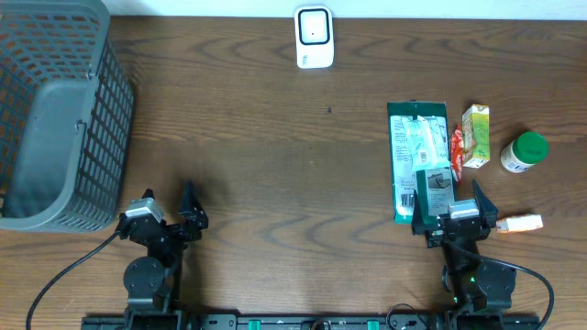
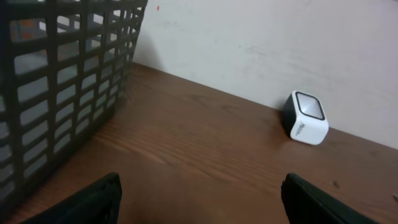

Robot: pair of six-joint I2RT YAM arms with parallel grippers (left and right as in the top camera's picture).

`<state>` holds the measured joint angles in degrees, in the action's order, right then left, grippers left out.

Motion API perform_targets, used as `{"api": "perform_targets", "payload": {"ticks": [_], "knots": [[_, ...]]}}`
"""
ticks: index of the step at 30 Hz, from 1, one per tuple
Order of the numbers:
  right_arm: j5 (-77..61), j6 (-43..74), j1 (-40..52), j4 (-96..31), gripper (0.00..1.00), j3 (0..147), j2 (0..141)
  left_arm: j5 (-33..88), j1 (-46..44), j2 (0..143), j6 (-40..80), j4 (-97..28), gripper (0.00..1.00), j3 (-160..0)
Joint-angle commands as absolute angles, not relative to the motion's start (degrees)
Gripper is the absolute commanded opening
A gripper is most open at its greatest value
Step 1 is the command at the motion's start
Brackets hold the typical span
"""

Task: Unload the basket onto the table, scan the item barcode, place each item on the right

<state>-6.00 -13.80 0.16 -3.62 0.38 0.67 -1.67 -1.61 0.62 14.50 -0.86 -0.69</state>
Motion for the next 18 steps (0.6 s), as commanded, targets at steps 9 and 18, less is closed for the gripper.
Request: {"api": "perform_targets", "payload": {"ticks": [9, 18], "knots": [[-6.26, -12.86, -0.12, -3.81, 0.99, 0.32, 0.32, -4.56, -1.74, 0.21, 10.37, -3.79, 0.83, -0.23], [-6.26, -12.86, -0.12, -3.81, 0.99, 0.32, 0.32, -4.56, -1.74, 0.23, 10.37, -3.81, 0.83, -0.23]]}}
